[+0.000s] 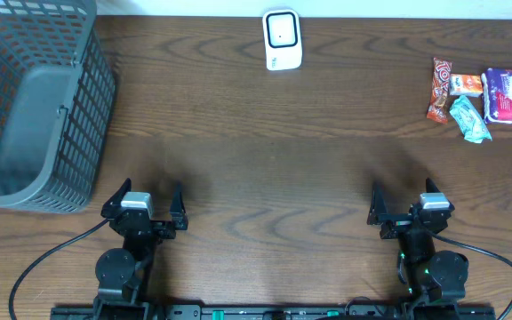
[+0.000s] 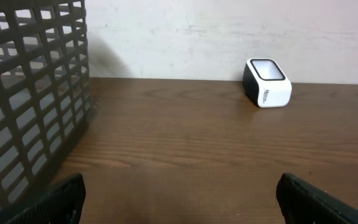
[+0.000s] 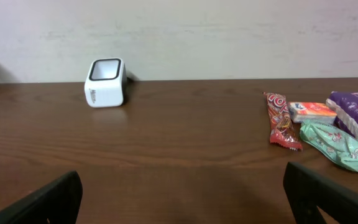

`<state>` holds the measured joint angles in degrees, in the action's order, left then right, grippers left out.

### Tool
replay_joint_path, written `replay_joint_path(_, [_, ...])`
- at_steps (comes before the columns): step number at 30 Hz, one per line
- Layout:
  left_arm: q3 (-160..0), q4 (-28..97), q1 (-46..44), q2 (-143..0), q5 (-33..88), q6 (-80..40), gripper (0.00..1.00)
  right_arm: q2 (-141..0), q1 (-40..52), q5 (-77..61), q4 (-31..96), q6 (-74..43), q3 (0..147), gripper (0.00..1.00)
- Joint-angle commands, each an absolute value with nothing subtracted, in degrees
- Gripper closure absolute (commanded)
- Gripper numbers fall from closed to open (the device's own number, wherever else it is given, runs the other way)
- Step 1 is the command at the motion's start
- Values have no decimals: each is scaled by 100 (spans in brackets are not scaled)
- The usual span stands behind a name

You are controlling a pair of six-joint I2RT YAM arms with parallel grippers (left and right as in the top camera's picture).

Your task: Scan the item barcode

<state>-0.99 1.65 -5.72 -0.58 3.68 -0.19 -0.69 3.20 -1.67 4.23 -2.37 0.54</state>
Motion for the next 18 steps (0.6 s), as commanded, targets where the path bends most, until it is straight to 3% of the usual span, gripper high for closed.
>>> replay_joint_path(1, [-23, 421, -543, -8, 355, -49, 2, -32, 342, -163, 432, -272, 34, 1])
replay_joint_path(18, [-23, 386, -543, -16, 342, -49, 2, -32, 342, -163, 432, -272, 36, 1])
